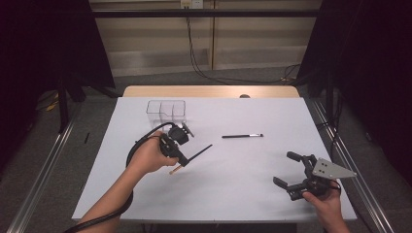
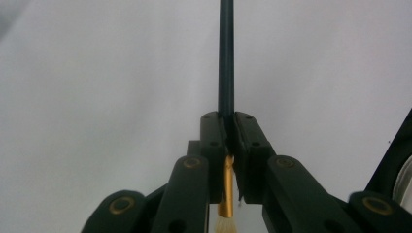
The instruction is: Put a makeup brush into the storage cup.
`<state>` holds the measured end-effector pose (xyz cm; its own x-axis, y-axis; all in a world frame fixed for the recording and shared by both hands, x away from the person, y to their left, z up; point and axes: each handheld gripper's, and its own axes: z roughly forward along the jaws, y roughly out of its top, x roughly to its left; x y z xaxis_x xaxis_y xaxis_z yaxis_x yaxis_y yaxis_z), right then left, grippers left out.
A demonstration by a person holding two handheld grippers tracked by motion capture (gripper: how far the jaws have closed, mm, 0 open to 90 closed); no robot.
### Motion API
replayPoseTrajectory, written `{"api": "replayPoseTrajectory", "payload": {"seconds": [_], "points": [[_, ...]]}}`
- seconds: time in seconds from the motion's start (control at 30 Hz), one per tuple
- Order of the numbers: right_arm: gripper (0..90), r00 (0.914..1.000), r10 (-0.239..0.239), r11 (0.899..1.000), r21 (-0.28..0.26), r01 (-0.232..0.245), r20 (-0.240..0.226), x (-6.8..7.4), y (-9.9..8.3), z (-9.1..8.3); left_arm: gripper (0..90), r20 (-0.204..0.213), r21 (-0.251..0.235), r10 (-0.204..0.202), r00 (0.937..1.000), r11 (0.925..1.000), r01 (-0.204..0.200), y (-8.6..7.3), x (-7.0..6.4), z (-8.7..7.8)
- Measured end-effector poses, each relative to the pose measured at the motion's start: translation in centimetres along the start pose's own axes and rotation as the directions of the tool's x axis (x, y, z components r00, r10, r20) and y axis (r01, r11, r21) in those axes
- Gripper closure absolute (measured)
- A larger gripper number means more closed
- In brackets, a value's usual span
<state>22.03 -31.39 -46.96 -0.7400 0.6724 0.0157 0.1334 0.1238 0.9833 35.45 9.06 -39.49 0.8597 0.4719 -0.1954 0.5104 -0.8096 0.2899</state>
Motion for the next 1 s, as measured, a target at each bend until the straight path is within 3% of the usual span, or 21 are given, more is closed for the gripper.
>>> {"api": "replayPoseTrajectory", "payload": {"seconds": [0.7,1.0], "points": [[0.0,1.0000,0.002,1.000,0.015,-0.002,-0.008,-0.2,0.5,1.0,83.6,0.058,-0.007,0.082,0.9949,0.9967,-0.081,2.2,-1.7,1.1],[0.0,0.9985,-0.024,0.998,0.049,0.027,-0.048,0.4,1.1,2.0,83.7,0.071,-0.025,0.097,0.9928,0.9951,-0.095,2.8,-2.3,1.3]]}}
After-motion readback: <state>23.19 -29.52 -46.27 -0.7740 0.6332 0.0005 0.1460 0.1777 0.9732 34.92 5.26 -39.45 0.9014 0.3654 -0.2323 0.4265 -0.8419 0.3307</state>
